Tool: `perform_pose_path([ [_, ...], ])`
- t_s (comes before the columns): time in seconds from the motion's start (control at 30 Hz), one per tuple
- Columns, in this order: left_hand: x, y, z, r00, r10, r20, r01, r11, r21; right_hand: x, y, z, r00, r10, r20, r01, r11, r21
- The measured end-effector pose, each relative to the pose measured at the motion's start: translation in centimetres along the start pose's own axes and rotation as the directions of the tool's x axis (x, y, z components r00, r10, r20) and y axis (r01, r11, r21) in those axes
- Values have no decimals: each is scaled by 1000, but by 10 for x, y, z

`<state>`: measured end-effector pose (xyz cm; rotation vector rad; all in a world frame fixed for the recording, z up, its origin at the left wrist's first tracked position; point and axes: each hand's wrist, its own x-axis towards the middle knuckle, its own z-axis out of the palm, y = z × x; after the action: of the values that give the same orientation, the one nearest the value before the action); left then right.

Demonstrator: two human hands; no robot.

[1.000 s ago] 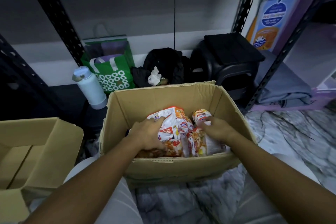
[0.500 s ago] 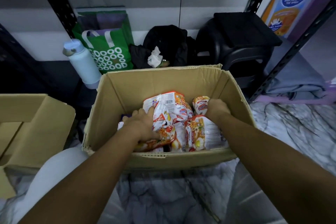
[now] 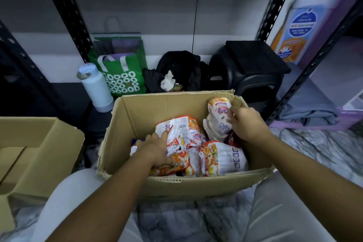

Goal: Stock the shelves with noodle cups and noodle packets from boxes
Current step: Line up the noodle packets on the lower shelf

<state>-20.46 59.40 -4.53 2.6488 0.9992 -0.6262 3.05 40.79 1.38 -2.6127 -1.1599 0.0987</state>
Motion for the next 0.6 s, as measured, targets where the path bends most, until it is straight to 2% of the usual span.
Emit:
perform_pose_path([
  [0.07,2,-2,-2,1000,3,-4,-3,1000,-16,1,-10,-26,990,-58,-129,67,996,63],
  [0.13,-1,-8,-6,999,4,-38,-6,999,-46,6,-27,-52,973,-34,-228,93,963,255],
  [0.17,-2,-13,-10,999,2,-52,-6,998,-70,10,-37,-63,974,14,-226,76,919,387],
  [0.23,0,-21,-13,999,-30,-42,24,990,-139,20,-45,-75,983,117,-141,-2,777,630],
  [0.3,-1,-32,-18,995,-85,-60,72,978,-195,23,-48,-75,981,192,-26,-106,645,757],
  [0.33,-2,-37,-19,992,-108,-67,91,972,-216,23,-47,-69,977,210,42,-165,615,771],
  [0.4,-6,-46,-19,990,-123,-76,102,967,-235,17,-48,-48,965,208,160,-258,655,710],
  [0.47,-9,-49,-15,991,-120,-57,101,958,-268,13,-45,-17,967,144,209,-230,845,483],
  [0.5,-11,-49,-11,992,-122,-40,106,953,-283,8,-46,-4,967,83,240,-157,938,310],
  [0.53,-11,-50,-8,991,-128,-30,113,948,-296,4,-46,9,967,-16,256,-31,983,180],
  [0.57,-11,-51,-5,990,-135,-27,121,944,-306,0,-48,18,951,-137,276,100,984,145],
  [0.6,-10,-52,-3,990,-137,-29,122,942,-313,-2,-51,26,919,-264,292,219,959,180],
])
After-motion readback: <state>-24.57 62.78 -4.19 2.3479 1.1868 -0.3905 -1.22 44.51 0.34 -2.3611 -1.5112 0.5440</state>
